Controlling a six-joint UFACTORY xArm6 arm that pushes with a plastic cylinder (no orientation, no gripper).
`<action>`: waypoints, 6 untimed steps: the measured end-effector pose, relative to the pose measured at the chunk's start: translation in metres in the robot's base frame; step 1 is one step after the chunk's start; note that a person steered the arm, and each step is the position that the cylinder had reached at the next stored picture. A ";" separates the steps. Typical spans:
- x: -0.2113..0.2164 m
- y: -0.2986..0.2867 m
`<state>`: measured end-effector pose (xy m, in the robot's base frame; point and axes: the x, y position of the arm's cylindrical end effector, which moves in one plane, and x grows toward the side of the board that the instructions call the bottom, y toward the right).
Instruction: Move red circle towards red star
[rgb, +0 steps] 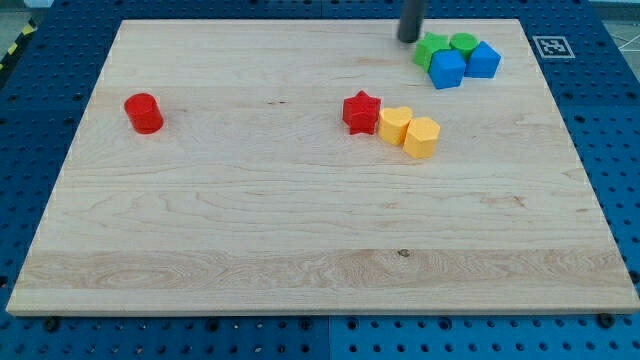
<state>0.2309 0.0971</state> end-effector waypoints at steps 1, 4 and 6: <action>0.000 -0.081; 0.004 -0.335; 0.069 -0.402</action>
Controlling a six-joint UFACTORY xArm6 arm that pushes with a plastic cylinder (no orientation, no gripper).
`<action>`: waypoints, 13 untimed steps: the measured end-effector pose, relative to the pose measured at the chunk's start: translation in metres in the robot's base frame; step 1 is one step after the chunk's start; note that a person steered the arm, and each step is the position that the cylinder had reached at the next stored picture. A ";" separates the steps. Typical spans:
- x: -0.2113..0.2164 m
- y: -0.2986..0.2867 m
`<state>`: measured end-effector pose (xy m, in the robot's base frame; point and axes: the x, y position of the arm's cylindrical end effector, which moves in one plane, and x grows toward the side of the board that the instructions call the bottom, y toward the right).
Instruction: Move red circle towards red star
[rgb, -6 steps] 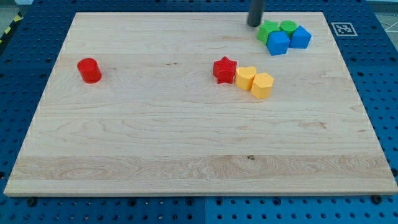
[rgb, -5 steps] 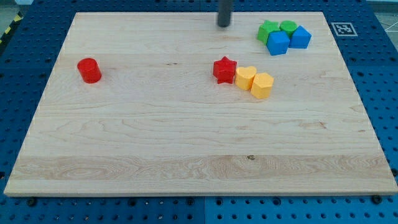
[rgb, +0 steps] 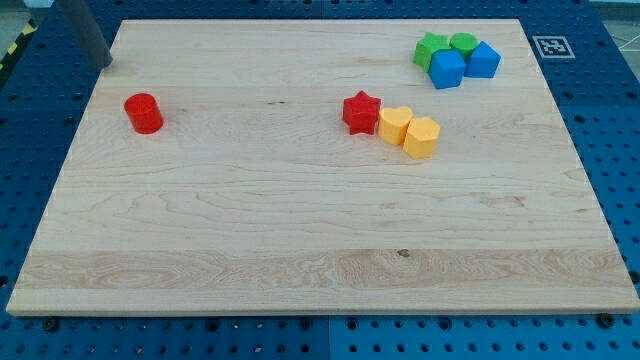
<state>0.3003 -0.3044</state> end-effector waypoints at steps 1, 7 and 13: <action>0.059 0.007; 0.096 0.086; 0.068 0.127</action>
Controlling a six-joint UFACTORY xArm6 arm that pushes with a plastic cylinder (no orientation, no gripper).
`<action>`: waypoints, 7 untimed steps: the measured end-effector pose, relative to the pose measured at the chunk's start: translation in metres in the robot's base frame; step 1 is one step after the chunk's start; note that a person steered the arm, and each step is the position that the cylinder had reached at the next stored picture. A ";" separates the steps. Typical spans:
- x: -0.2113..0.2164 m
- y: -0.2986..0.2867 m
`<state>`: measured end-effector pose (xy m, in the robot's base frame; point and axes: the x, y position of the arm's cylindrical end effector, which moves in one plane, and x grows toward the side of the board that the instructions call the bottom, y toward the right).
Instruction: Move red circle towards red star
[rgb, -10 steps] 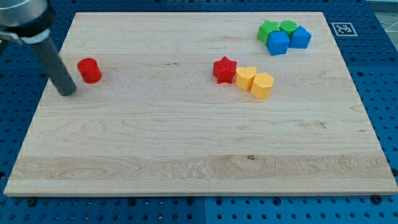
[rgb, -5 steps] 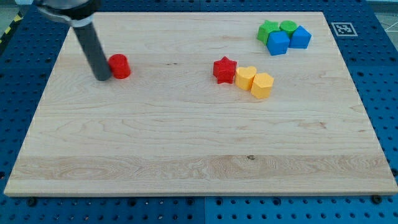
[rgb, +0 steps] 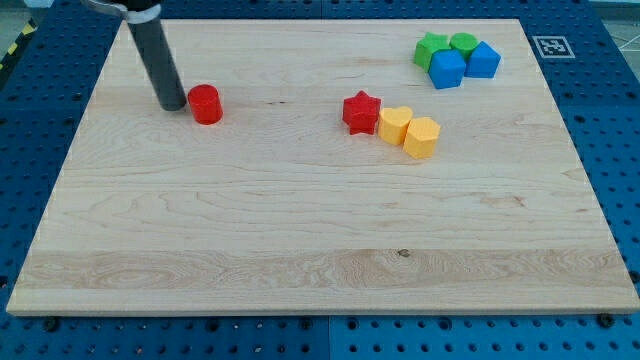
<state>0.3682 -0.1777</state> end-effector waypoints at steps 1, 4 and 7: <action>0.001 0.031; 0.017 0.106; 0.040 0.140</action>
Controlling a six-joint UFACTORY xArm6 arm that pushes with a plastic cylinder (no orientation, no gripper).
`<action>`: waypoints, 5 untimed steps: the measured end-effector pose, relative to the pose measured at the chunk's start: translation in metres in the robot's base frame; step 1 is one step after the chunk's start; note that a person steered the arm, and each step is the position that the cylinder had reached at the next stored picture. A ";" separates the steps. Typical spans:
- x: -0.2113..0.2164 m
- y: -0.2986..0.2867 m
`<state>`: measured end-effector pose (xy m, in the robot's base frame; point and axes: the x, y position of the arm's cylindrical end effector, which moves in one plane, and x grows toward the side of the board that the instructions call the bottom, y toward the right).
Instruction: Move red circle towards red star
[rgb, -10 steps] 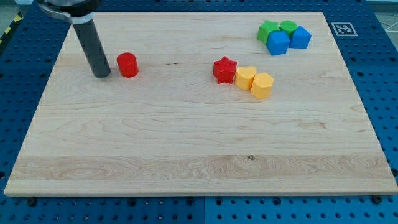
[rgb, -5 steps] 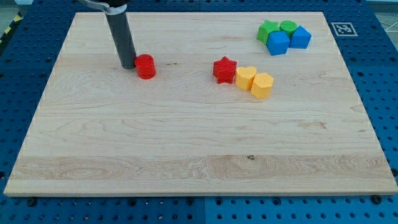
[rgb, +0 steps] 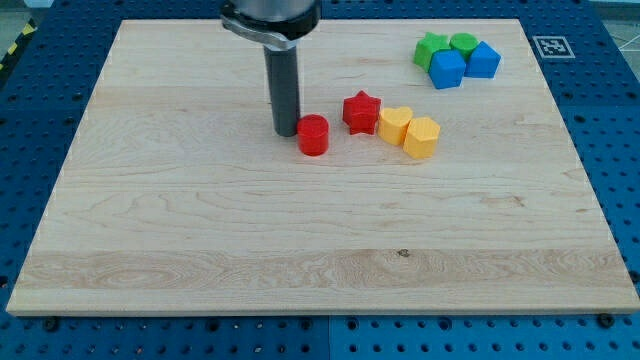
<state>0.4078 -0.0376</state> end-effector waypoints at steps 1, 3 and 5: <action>0.001 -0.004; 0.033 0.011; 0.045 0.050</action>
